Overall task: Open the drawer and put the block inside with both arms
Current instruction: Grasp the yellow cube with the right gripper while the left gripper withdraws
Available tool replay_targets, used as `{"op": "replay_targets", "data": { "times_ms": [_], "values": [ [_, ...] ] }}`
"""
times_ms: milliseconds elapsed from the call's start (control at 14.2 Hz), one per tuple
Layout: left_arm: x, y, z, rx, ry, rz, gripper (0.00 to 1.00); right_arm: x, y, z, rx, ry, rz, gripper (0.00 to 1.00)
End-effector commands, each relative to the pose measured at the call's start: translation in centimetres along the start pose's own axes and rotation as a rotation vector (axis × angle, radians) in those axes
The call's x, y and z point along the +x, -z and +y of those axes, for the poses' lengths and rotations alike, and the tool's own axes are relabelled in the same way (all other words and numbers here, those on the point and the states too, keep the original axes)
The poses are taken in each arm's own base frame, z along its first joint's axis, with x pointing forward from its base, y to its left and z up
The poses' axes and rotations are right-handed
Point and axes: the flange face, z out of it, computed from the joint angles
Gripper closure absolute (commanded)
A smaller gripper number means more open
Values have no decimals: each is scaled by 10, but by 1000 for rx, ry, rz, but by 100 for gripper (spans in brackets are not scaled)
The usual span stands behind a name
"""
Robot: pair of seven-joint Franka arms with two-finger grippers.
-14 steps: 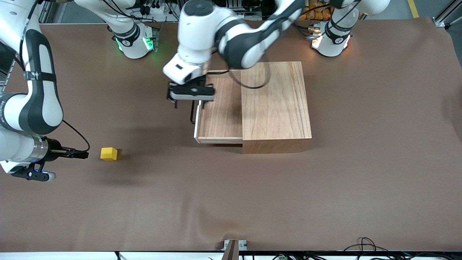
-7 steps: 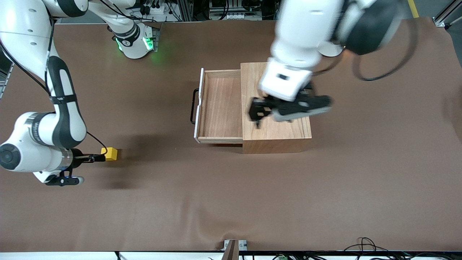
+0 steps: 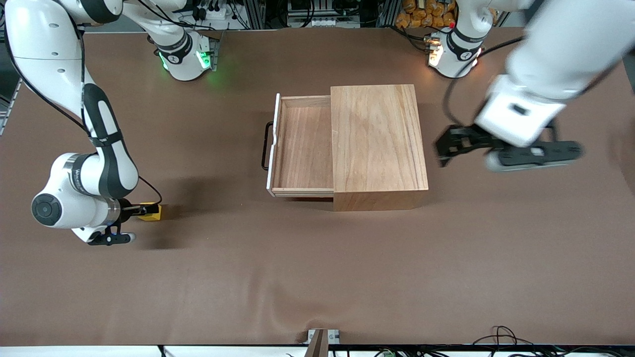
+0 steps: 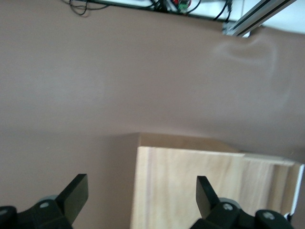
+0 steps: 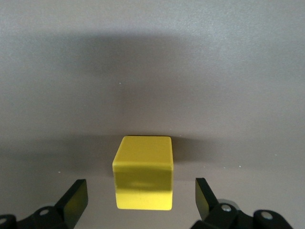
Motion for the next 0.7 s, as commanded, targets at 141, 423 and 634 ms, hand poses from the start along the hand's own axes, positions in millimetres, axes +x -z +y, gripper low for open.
{"op": "replay_targets", "data": {
  "times_ms": [141,423,634],
  "values": [
    [-11,28,-79,15,-6,-71,0,-17,-18,-2,3,12,12,0],
    [-19,35,-113,58,36,-122,0,-15,-19,-1,-1,11,30,48],
    [-26,38,-139,98,4,-127,0,-16,-20,-1,0,11,27,72]
  ]
}}
